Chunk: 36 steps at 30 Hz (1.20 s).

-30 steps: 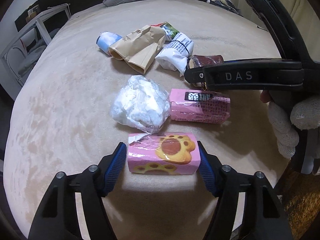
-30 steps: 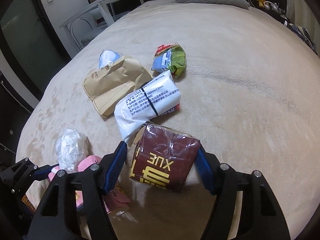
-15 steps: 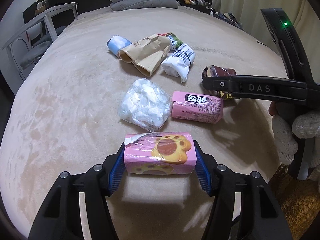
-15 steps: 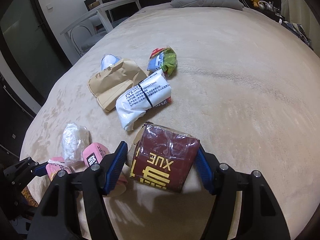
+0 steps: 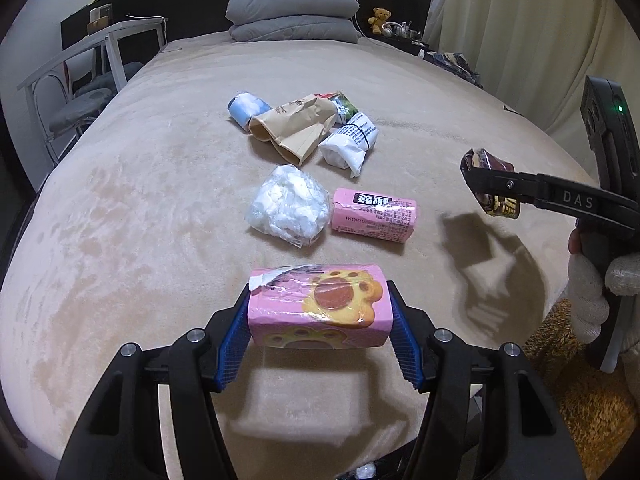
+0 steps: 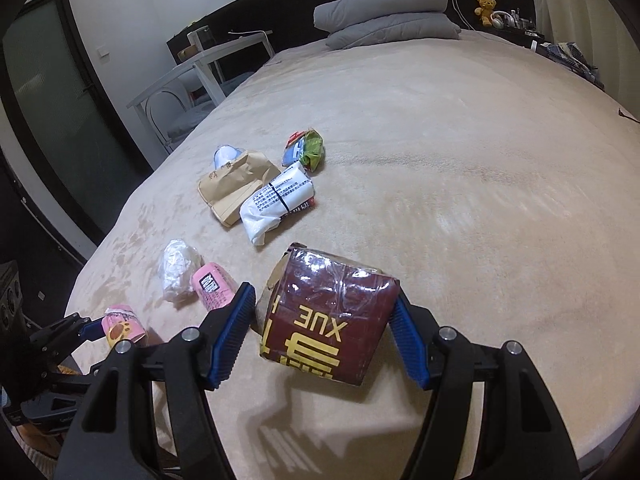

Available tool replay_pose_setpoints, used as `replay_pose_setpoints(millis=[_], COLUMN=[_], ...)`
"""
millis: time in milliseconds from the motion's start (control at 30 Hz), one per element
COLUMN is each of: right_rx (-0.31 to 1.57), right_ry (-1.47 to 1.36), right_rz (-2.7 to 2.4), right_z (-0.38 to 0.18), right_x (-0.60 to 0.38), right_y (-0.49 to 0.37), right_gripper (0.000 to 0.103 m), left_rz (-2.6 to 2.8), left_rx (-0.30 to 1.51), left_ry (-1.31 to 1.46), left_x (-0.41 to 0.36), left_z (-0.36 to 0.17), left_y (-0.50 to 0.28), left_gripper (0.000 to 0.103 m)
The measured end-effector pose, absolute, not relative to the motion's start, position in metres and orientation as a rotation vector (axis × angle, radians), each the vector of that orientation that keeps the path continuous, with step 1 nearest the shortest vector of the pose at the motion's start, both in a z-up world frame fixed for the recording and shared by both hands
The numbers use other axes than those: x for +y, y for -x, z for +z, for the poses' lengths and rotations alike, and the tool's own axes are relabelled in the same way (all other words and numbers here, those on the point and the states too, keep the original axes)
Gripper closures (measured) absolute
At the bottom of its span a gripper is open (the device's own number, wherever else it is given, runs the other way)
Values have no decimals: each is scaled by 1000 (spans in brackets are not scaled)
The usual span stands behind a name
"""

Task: Collect trash
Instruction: 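Carry the pink box and XUE box down to the black bin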

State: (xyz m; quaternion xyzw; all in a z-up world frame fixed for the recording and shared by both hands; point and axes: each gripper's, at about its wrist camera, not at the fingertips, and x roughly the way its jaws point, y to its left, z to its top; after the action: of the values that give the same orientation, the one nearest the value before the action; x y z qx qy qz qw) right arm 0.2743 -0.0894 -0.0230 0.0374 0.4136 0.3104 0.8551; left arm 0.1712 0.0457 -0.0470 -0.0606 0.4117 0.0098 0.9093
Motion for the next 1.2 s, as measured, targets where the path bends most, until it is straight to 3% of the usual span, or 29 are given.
replay_pose_setpoints(millis=[767, 1200], right_rx=[777, 827], right_ry=[-92, -104], right_rz=[731, 780], right_z=[-18, -27], right_x=[-137, -149], right_y=[-144, -101], right_gripper=[37, 37], left_rz=[4, -17], left_rx=[729, 712], left_ry=[189, 219], left_x=[11, -6], left_z=[-45, -50], left_y=[-80, -42], left_gripper=[42, 42])
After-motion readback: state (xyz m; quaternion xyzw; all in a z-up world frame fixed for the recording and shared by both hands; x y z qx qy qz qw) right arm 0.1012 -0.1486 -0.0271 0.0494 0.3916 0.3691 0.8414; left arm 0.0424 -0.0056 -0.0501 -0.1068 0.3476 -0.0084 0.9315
